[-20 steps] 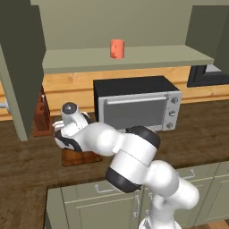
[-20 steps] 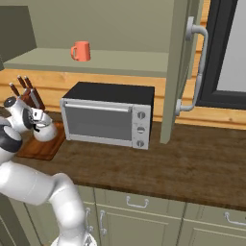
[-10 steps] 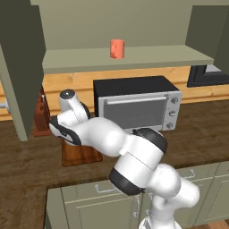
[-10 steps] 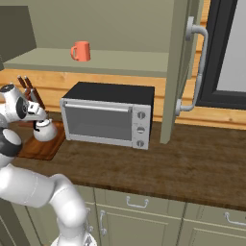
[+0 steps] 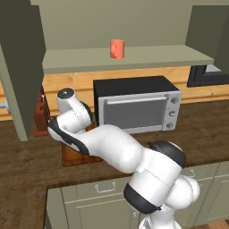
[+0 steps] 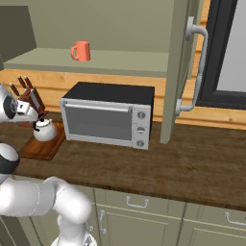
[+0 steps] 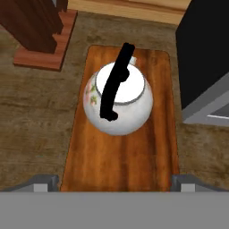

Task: Pick the kettle from the counter and place it on the tray. Then pick the mug from the cabinet and place it on the tray. Then close the cabinet doors.

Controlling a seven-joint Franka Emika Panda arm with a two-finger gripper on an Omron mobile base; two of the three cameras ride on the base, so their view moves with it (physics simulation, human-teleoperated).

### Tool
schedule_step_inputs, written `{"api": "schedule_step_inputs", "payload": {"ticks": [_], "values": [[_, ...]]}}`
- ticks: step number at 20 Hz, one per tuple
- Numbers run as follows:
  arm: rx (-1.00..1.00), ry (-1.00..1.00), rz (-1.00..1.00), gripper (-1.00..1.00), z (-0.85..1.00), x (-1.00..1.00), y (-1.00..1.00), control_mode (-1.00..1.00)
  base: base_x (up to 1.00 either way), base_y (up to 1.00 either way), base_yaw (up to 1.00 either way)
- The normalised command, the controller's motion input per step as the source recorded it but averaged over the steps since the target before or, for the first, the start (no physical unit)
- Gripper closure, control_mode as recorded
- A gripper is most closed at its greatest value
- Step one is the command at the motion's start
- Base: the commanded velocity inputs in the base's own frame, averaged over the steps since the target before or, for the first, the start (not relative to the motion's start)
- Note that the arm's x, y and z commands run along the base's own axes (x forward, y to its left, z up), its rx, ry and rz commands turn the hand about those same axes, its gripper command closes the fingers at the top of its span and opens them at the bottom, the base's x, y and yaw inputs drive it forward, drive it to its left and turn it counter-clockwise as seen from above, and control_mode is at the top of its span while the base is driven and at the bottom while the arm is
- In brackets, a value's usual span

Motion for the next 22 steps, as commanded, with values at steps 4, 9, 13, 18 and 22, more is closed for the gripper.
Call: {"api": "schedule_step_inputs", "payload": {"ticks": [4,9,13,18,22], "values": [[0.00,-0.12,0.05,-1.00,0.20,-0.64,-0.45,-1.00,0.00,0.00,0.00],[0.00,-0.11,0.00,-1.00,0.50,-0.49,-0.55,-1.00,0.00,0.00,0.00],[0.00,-0.27,0.00,-1.00,0.77,-0.37,-0.49,-1.00,0.00,0.00,0.00],[0.00,-0.24,0.00,-1.00,0.85,-0.33,-0.46,-1.00,0.00,0.00,0.00],[0.00,-0.11,-0.03,-1.00,0.92,-0.14,-0.43,-1.00,0.00,0.00,0.00]]}}
